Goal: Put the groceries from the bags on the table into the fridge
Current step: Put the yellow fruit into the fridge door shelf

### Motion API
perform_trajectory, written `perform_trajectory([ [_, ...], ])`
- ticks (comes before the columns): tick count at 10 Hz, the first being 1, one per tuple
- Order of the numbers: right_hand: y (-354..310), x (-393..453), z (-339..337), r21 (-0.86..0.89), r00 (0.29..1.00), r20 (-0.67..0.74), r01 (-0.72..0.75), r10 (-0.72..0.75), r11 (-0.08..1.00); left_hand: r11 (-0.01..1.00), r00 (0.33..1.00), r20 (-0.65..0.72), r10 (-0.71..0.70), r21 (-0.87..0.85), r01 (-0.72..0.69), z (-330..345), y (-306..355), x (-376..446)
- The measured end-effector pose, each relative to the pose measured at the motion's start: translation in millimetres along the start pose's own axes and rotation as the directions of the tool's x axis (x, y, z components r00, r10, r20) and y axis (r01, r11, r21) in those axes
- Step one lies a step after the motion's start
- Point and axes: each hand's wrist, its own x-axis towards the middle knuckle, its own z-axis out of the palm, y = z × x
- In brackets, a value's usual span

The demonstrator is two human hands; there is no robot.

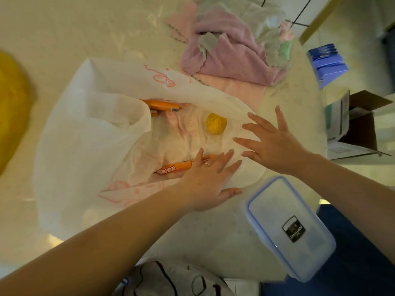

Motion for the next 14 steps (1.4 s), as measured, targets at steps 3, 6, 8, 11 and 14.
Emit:
perform_trajectory([
  [3, -9, -6, 9, 0.089, 0.997, 0.063, -0.054, 0.049, 0.995, 0.994, 0.998, -0.038, 0.052, 0.095, -0.048, 26, 11, -7],
  [6, -27, 57, -8, 0.257, 0.965, -0.262, 0.073, -0.003, 0.964, 0.967, 0.873, -0.474, -0.118, -0.254, -0.008, 30, -25, -14],
  [8, -30, 81, 9, 0.334, 0.999, 0.034, -0.009, -0.002, 0.942, 0.997, 0.883, -0.467, -0.052, -0.072, 0.021, 44, -38, -15],
  [11, -35, 84, 12, 0.422, 0.966, 0.124, -0.258, 0.227, 0.869, 0.997, 0.914, -0.403, -0.054, -0.067, 0.029, 62, -32, -25],
  [14, -42, 81, 13, 0.487, 0.942, 0.115, -0.33, 0.315, 0.809, 0.995, 0.877, -0.479, -0.038, -0.096, -0.01, 65, -38, -41],
])
